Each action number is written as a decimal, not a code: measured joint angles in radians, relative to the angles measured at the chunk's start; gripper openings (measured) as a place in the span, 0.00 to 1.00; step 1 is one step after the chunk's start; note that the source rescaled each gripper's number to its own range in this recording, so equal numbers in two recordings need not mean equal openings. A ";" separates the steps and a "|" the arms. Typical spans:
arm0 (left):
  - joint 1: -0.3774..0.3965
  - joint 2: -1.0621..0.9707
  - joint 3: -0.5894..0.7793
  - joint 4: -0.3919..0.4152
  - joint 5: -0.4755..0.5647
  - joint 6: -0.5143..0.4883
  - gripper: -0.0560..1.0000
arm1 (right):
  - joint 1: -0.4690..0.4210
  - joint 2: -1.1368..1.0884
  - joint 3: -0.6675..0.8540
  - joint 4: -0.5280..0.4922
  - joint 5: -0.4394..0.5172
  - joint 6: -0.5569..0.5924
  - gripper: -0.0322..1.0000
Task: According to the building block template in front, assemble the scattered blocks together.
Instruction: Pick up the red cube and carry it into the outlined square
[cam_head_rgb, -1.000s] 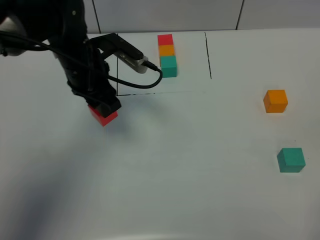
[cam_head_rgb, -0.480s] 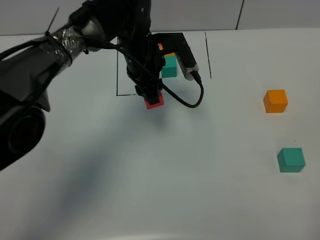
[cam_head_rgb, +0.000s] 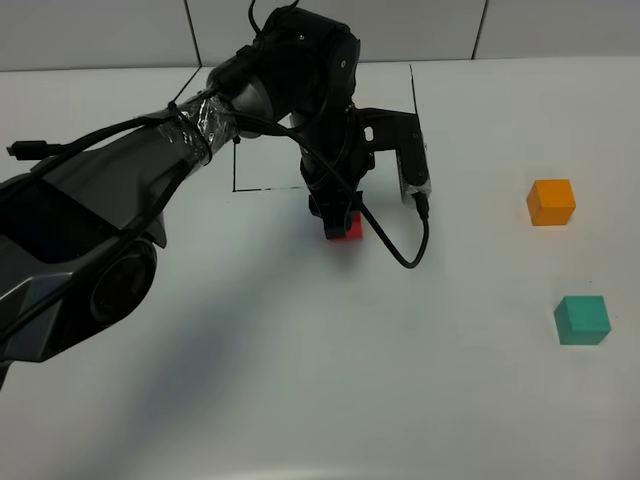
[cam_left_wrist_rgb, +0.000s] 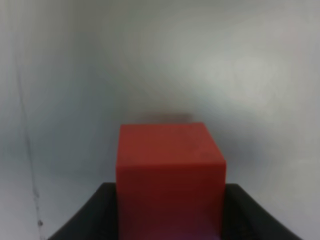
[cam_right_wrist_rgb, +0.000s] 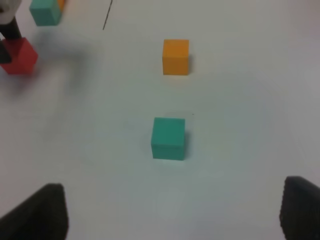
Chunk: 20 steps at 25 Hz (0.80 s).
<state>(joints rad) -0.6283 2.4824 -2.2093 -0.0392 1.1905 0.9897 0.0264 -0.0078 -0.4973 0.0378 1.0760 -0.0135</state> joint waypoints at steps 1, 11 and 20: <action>0.000 0.006 0.000 0.001 0.000 0.002 0.05 | 0.000 0.000 0.000 0.000 0.000 0.000 0.73; 0.000 0.030 -0.010 0.003 0.000 0.010 0.05 | 0.000 0.000 0.000 0.000 0.000 -0.001 0.73; 0.000 0.031 -0.010 -0.005 0.000 0.010 0.05 | 0.000 0.000 0.000 0.000 0.000 0.000 0.73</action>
<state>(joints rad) -0.6283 2.5136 -2.2193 -0.0440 1.1905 0.9998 0.0264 -0.0078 -0.4973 0.0378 1.0760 -0.0135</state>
